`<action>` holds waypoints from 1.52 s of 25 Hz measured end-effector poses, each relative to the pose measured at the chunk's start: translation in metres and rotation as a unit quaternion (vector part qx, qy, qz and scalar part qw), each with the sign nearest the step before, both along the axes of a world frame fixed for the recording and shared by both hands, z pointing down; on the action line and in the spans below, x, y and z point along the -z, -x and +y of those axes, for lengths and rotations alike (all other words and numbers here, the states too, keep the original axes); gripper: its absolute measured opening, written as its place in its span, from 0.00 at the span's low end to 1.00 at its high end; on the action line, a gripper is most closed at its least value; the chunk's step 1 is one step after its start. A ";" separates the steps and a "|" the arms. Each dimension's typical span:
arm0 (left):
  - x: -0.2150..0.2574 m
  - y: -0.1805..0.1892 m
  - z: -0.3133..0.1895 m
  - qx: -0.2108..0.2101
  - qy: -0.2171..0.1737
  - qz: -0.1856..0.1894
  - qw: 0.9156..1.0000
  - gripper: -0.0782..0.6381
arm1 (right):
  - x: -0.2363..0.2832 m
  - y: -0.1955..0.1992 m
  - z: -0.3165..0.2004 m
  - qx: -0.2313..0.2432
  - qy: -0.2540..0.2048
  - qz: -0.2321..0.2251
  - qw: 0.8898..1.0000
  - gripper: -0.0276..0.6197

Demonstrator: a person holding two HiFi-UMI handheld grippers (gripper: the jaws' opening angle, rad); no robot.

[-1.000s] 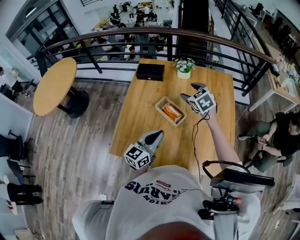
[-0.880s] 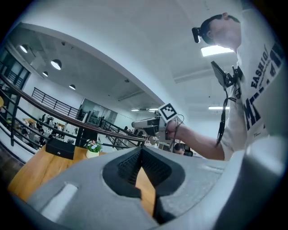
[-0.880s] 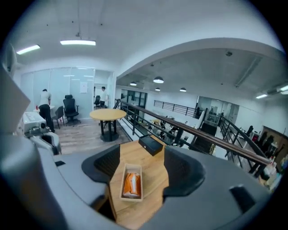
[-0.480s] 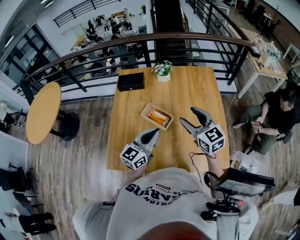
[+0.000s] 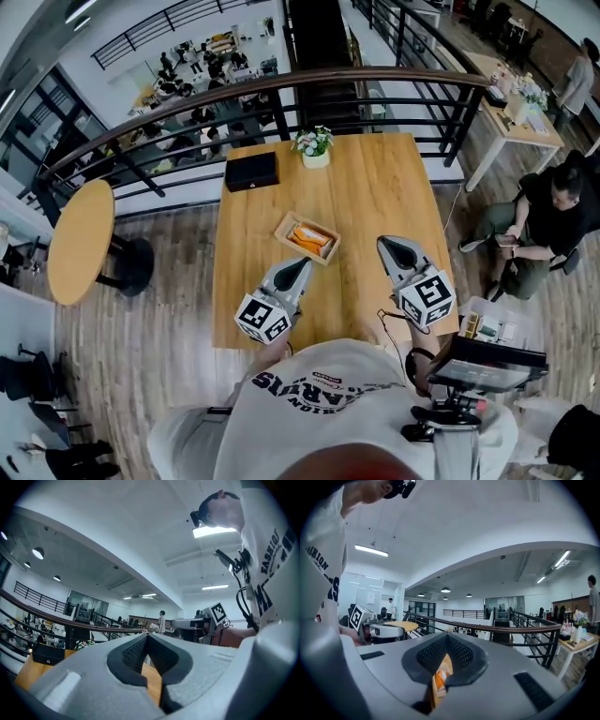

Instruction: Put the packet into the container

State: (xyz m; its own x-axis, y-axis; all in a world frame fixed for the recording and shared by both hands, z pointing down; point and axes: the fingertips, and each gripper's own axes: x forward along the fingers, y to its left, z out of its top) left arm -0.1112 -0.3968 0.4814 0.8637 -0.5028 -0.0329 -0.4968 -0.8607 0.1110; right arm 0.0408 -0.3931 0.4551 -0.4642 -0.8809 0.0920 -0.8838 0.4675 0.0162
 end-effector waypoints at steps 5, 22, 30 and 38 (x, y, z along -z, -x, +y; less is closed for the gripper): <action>0.002 0.008 0.003 0.006 -0.002 0.005 1.000 0.11 | -0.002 -0.002 0.002 -0.015 0.009 -0.003 1.000 0.05; 0.002 0.029 0.017 0.013 0.008 0.024 1.000 0.11 | -0.011 0.008 0.011 -0.021 0.041 0.000 0.999 0.05; -0.040 0.018 0.032 -0.031 0.028 0.029 0.999 0.11 | -0.033 -0.002 0.040 -0.067 0.065 -0.007 0.996 0.05; -0.031 0.021 0.076 -0.051 0.004 0.034 0.998 0.11 | -0.037 0.012 0.096 -0.069 0.075 -0.007 0.995 0.05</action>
